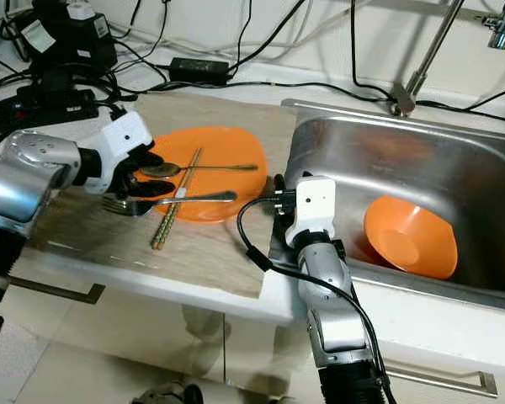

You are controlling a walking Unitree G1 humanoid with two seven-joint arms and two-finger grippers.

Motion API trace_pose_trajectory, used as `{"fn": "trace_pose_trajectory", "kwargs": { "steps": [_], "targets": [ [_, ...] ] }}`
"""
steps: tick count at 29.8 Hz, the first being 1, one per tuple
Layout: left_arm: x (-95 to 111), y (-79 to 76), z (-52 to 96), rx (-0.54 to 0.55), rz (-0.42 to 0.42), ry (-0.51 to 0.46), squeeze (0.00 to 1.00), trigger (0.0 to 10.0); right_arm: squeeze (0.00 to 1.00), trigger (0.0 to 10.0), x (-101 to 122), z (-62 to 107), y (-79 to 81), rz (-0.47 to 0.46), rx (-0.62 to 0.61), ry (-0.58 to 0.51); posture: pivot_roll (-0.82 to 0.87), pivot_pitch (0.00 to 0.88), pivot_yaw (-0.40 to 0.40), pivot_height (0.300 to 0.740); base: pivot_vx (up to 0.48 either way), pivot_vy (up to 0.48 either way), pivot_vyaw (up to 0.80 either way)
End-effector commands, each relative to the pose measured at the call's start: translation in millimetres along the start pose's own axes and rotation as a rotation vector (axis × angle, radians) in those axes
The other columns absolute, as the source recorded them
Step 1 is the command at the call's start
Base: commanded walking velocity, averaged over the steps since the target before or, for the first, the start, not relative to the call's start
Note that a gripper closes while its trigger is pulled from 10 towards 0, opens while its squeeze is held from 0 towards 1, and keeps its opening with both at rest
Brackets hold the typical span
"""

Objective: Kitchen organization

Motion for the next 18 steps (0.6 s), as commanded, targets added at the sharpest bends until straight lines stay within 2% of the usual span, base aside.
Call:
{"fn": "trace_pose_trajectory", "kwargs": {
  "steps": [1,7,8,9,10,12,15,18],
  "targets": [
    [2.2,0.1,-2.8,-0.004,-0.024,0.009,0.00,10.0,0.00,10.0,1.6,-0.7,-1.1,0.005,-0.003,-0.007,0.07,0.039,-0.019,0.740,0.000,0.000,0.00],
    [-0.2,1.5,-6.3,-0.006,-0.030,0.023,0.00,10.0,0.00,10.0,1.4,-0.4,-1.6,0.005,-0.006,-0.006,0.06,0.039,-0.016,0.740,0.000,0.000,0.00],
    [-0.6,1.5,-6.6,-0.009,-0.031,0.024,0.00,4.7,0.00,10.0,1.4,-0.2,-1.8,0.005,-0.007,-0.005,0.06,0.041,-0.017,0.740,0.000,0.000,0.00],
    [-1.1,1.5,-7.1,-0.012,-0.031,0.022,0.00,0.0,0.00,10.0,1.5,0.0,-2.0,0.005,-0.008,-0.005,0.06,0.042,-0.017,0.740,0.000,0.000,0.00],
    [-1.1,1.5,-7.1,-0.012,-0.031,0.022,0.00,0.0,0.00,10.0,1.5,0.0,-2.0,0.005,-0.008,-0.005,0.06,0.042,-0.017,0.740,0.000,0.000,0.00],
    [-1.4,3.0,-7.4,-0.005,-0.030,0.018,0.09,0.0,0.00,10.0,1.6,0.1,-2.2,0.005,-0.008,-0.005,0.06,0.042,-0.018,0.740,0.000,0.000,0.00],
    [-2.2,6.5,-7.8,0.019,-0.013,0.009,0.13,0.0,0.00,10.0,1.7,0.3,-2.4,0.006,-0.008,-0.005,0.06,0.041,-0.020,0.740,0.000,0.000,0.00],
    [-1.0,7.3,-7.9,0.025,-0.009,-0.011,0.25,0.0,0.00,10.0,1.4,0.8,-3.2,0.008,-0.007,-0.004,0.06,0.039,-0.023,0.740,0.000,0.000,0.00]
  ]
}}
Point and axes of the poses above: a point about 5 cm out from each wrist's last joint towards the gripper, its own z axis pointing back from the gripper into the wrist, its own x axis along the axis of the wrist's last joint, y = z × x, the point moved 3 cm from there along -z, pointing out of the wrist towards the gripper, and after that the axes turned 8 degrees about -z, right-handed, at the moved point
